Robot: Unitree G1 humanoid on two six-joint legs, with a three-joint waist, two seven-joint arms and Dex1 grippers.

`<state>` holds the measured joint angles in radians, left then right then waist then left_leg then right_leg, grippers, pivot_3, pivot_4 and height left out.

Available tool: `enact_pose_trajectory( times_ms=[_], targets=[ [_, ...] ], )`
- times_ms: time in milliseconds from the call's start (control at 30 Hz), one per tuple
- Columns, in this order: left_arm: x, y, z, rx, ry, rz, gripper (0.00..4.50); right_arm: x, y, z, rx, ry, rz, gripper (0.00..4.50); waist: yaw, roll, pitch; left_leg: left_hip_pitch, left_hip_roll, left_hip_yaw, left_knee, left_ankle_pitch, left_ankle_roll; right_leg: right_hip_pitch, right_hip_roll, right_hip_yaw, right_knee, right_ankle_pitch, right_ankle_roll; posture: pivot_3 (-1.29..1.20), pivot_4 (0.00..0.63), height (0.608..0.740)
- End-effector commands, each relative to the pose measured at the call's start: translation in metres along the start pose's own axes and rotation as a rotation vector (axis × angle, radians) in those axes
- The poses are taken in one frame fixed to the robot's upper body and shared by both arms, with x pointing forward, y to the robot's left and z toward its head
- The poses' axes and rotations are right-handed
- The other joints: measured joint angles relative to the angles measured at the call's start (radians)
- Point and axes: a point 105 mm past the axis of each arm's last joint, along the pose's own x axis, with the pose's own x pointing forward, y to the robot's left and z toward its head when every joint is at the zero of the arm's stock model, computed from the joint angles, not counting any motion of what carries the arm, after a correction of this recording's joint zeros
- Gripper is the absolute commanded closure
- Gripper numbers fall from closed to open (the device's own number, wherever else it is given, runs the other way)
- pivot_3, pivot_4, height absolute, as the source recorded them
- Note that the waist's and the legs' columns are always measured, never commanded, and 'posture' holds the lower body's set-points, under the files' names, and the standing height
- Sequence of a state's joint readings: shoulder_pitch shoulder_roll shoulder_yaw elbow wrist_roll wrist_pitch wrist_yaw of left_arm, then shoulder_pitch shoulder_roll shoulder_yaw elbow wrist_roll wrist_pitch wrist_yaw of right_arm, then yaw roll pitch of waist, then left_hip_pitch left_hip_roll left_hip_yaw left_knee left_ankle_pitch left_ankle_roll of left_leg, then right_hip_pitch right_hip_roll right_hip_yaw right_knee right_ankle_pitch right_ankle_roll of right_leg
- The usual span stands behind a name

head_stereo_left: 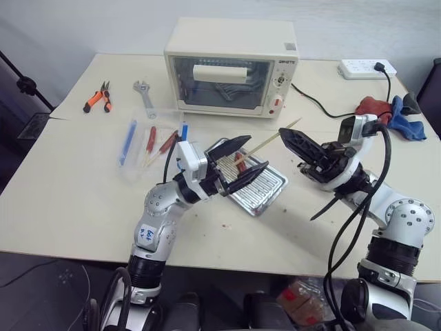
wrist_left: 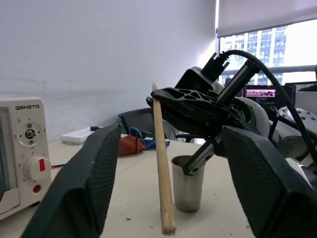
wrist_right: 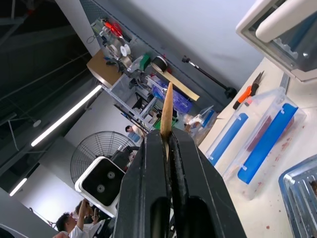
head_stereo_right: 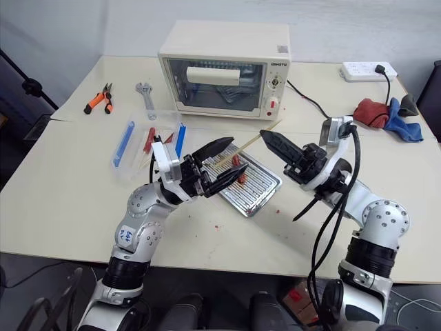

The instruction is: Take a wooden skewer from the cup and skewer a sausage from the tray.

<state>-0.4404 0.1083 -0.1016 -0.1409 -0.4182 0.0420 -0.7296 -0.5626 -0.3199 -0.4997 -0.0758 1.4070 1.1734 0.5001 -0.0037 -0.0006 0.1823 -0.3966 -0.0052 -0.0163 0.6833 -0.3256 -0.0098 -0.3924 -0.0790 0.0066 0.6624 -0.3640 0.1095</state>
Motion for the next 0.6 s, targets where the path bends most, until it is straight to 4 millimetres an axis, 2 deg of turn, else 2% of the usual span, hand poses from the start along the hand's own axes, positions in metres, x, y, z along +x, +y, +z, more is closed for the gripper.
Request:
enact_pose_trajectory(
  times_ms=[33,233,467,567,600],
  targets=[
    [0.004,-0.002,0.004,0.033,-0.020,-0.006,2.41,0.002,0.015,-0.001,-0.039,0.005,0.047,4.50,0.000,0.000,0.000,0.000,0.000,0.000,0.000,0.000,0.000,0.000,0.000,0.000,0.000,0.000,0.000,0.00,0.150,0.740],
    [0.005,-0.002,0.005,0.034,-0.030,0.003,4.35,0.002,0.015,-0.006,-0.036,-0.002,0.042,4.50,0.001,0.000,0.000,0.000,0.000,0.000,0.000,0.000,0.000,0.000,0.000,0.000,0.000,0.000,0.000,0.00,0.150,0.740],
    [0.004,0.003,0.007,0.028,-0.033,0.041,4.45,0.001,0.016,-0.004,-0.030,-0.029,0.030,4.50,0.001,0.000,0.000,0.000,0.000,0.000,0.000,0.000,0.000,0.000,0.000,0.000,0.000,0.000,0.000,0.00,0.150,0.740],
    [-0.003,0.012,0.014,0.030,-0.034,0.074,4.50,-0.002,0.017,-0.003,-0.113,0.003,0.001,3.73,0.001,0.000,0.000,0.000,0.000,0.000,0.000,0.000,0.000,0.000,0.000,0.000,-0.001,0.000,0.000,0.00,0.150,0.740],
    [-0.011,0.017,0.017,0.038,-0.017,0.085,4.50,-0.005,0.017,0.000,-0.181,0.012,-0.024,3.44,0.001,0.000,0.000,0.000,0.000,0.000,0.000,0.000,0.000,0.000,0.000,0.000,-0.001,0.000,0.000,0.00,0.150,0.740]
  ],
)
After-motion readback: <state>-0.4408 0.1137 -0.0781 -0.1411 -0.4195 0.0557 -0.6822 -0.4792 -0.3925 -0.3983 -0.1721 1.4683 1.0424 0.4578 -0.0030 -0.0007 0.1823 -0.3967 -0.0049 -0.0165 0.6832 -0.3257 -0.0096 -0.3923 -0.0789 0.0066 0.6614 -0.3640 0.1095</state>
